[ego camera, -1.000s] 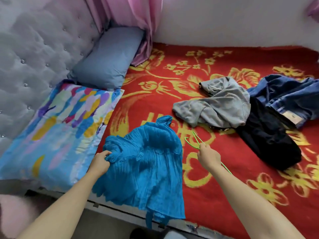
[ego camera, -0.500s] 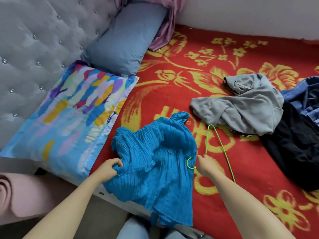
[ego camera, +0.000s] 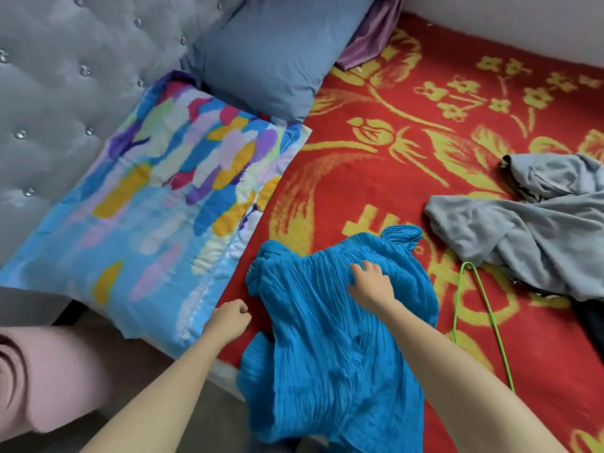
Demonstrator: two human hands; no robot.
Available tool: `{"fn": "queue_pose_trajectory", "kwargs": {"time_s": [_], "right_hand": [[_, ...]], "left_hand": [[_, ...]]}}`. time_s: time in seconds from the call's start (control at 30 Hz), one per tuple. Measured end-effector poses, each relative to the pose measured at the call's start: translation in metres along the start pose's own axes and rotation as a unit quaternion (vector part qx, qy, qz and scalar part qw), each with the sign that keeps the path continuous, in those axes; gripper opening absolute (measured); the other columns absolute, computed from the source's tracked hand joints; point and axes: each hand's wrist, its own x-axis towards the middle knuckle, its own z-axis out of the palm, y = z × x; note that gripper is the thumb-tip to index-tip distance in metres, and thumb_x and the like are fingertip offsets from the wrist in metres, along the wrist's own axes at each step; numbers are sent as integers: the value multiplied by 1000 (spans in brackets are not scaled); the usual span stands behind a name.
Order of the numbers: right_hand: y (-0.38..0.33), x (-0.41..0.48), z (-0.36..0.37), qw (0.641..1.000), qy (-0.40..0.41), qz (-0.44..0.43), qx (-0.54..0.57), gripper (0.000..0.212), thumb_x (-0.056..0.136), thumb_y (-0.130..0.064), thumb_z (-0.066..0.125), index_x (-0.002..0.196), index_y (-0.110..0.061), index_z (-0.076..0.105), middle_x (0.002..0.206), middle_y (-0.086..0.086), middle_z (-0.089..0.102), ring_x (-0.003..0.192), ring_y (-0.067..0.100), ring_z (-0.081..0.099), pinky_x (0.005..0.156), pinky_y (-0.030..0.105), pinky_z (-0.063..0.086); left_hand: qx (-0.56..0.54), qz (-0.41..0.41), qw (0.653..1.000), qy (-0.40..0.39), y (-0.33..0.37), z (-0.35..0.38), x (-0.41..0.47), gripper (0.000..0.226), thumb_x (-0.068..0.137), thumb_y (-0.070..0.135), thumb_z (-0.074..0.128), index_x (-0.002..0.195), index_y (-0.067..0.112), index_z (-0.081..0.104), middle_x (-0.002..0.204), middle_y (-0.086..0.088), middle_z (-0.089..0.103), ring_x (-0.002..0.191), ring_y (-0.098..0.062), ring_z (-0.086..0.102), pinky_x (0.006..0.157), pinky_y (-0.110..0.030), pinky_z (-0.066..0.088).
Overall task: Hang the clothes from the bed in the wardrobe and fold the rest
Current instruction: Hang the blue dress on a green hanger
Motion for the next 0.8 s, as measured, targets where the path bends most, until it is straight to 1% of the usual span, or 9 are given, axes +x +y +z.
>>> {"fn": "queue_pose_trajectory", "kwargs": {"time_s": [0.23,0.33,0.4,0.47,0.53,0.6,0.67,0.73,0.8], "right_hand": [[-26,79,7,993,-43,-28,-109,72,92,-25,53,149,-20,10,157,8,5,145,26,4,112,52,14],[-28,99,10,992,-63,-5,-111,81,89,-20,55,150,-20,3,158,7,1,139,30,23,108,50,23],[-27,97,15,991,-94,14,-89,66,88,-15,52,146,-17,19,151,10,27,122,30,46,97,44,35],[-26,81,23,992,-93,-7,-82,29,87,-8,46,115,-13,45,120,9,58,102,30,56,73,34,37],[-26,53,37,994,19,-72,-80,14,80,-3,53,89,-13,48,91,10,64,84,31,60,58,32,32],[-26,20,50,982,111,-128,-79,27,54,0,76,74,-10,61,62,6,58,56,26,59,45,27,34],[-25,-11,65,972,140,-167,-94,43,32,-3,85,71,-11,70,50,0,51,43,20,51,38,22,35],[-22,-40,87,976,97,-168,-94,51,29,-13,90,77,-12,75,52,-3,53,43,16,51,38,20,36],[-19,-64,100,979,42,-156,-122,59,41,-36,92,92,-11,75,65,-3,61,53,15,58,44,18,41]], "left_hand": [[-67,10,998,20,8,-13,67,53,97,41,41,143,16,34,145,-10,41,133,-33,35,107,-41,32],[-145,5,989,-6,20,-12,88,65,96,50,38,149,16,20,153,-9,28,139,-30,27,112,-42,24],[-224,-33,973,-52,32,-7,97,78,92,57,40,151,21,4,156,-10,18,141,-28,23,113,-42,22],[-312,-86,942,-88,47,1,101,91,87,61,46,149,26,-10,157,-8,11,142,-28,19,111,-45,23],[-348,-100,930,-59,63,10,101,100,84,59,55,148,25,-14,157,-9,10,143,-27,18,111,-42,23],[-346,-93,933,-10,75,16,101,108,81,52,64,148,24,-15,156,-15,12,143,-27,15,109,-38,25],[-337,-89,937,12,82,22,99,112,78,46,70,148,23,-15,154,-20,17,142,-28,19,108,-36,28],[-332,-76,940,9,84,30,94,112,77,41,73,150,19,-9,153,-16,25,138,-29,29,106,-33,28],[-309,-55,949,-19,82,38,86,101,77,38,74,151,15,9,150,-11,33,133,-28,38,106,-32,30]]}}
